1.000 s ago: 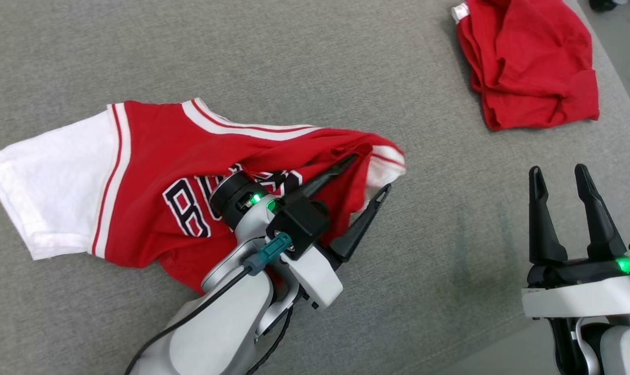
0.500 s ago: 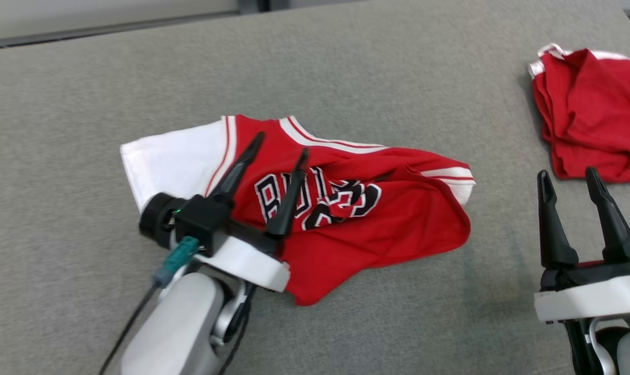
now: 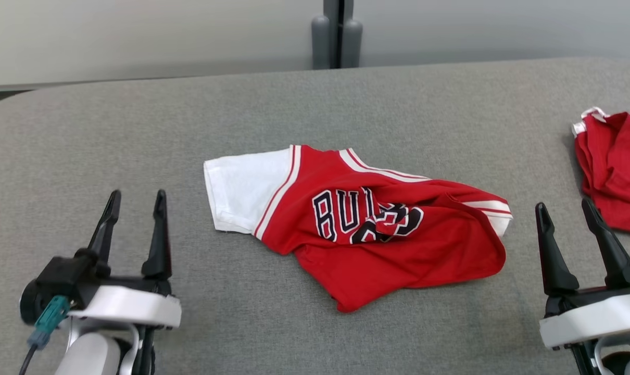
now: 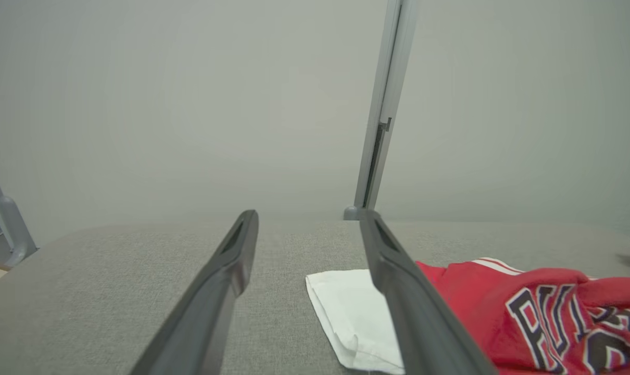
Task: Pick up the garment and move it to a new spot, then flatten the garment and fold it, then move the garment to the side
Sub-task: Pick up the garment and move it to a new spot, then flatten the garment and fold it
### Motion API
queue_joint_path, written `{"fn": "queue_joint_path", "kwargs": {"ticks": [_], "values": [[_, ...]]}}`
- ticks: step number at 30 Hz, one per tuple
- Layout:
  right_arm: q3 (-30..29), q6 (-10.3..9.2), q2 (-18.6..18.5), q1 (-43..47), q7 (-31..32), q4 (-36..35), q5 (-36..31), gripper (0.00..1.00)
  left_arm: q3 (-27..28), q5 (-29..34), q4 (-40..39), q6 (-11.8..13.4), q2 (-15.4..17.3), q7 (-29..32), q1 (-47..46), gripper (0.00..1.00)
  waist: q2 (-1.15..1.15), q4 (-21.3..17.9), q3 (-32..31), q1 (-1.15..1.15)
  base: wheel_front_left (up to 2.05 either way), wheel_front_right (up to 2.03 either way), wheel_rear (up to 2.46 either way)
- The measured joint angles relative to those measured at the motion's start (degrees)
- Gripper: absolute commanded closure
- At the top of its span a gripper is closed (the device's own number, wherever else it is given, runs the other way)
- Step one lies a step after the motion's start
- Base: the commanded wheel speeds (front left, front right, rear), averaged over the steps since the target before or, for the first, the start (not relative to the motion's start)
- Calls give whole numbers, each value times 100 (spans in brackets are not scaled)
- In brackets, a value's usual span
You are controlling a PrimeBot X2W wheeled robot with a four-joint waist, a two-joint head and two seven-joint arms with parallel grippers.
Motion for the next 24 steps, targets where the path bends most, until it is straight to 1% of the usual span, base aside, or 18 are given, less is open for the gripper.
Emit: {"fn": "queue_joint_path", "kwargs": {"ticks": [3, 11, 17, 20, 24], "values": [[-36, 0, -36, 120, 40, 20, 38, 0, 152, -53, -64, -53, 52, 0, 288, 0, 0, 90, -165, 0, 0, 0, 0], [59, 0, -92, 422, 159, 120, 82, 0, 102, -8, -185, -82, 126, 7, 767, 0, 0, 147, -594, 0, 0, 0, 0], [71, 0, -66, 653, 226, 66, 97, 0, -14, 63, -328, 19, 134, 144, 1091, 0, 0, 99, -867, 0, 0, 0, 0], [78, 0, -64, 670, 277, -9, 97, 0, -64, 103, -426, 85, 137, 213, 1117, 0, 0, 98, -898, 0, 0, 0, 0], [71, 0, -56, 682, 287, -47, 97, 0, -82, 102, -512, 104, 148, 264, 1148, 0, 0, 107, -890, 0, 0, 0, 0]]}}
